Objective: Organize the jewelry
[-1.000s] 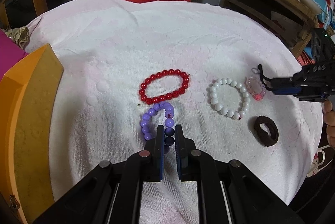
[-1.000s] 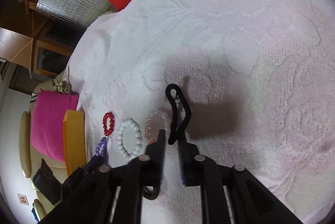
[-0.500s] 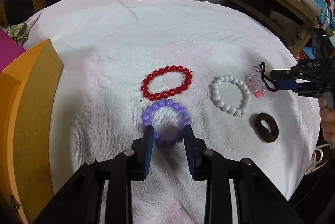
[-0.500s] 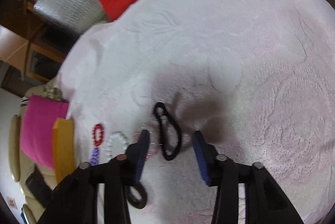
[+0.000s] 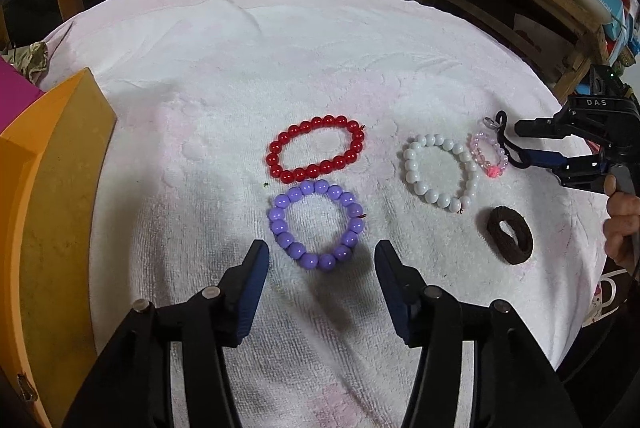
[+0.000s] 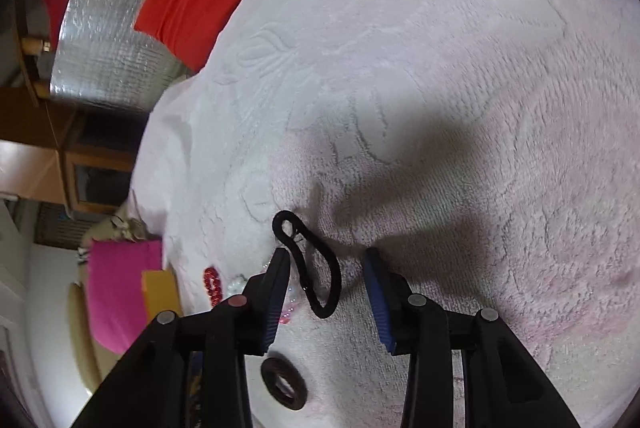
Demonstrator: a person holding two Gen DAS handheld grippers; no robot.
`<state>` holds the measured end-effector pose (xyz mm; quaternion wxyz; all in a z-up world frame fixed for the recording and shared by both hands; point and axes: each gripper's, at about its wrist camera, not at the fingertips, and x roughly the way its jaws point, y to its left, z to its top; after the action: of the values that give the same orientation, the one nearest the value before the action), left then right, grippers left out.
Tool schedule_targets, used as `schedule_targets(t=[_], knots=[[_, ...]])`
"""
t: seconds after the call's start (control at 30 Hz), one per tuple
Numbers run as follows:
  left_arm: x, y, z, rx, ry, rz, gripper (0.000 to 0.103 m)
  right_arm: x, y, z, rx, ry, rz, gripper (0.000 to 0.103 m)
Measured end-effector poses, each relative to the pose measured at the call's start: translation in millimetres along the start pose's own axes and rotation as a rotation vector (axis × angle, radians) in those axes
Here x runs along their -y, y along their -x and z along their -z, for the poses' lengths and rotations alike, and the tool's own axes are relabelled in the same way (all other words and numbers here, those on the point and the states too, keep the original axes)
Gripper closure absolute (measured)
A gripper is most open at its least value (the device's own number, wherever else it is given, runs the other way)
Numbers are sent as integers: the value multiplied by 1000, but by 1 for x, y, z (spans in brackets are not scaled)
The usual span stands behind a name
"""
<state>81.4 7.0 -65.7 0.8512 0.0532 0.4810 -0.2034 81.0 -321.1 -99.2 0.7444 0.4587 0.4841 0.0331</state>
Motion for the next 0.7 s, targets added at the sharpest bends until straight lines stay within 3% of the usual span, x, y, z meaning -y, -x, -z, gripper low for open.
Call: schedule_targets(t=[0.2,0.33,0.4,0.43,0.47,0.7], knots=[[2,-6,-3,-2,9,-5,47,4,2,-1,-14,-22,-25,60],[-1,-7,-3,-1,14,-14,47,-7,4,4,7,32,20,61],[-1,-8,-4,2,20,-17,47,-14,5,8,26,64,40,67],[-3,-7,-4,5,21,-16,47,-17,4,9,23,79,52,78],[-3,-6,-4,7,21,-14,47,-18,3,10,25,80,58,82],[-6,-2,-1,9,26,-6,47,-26,8,14,75,117,78,96]])
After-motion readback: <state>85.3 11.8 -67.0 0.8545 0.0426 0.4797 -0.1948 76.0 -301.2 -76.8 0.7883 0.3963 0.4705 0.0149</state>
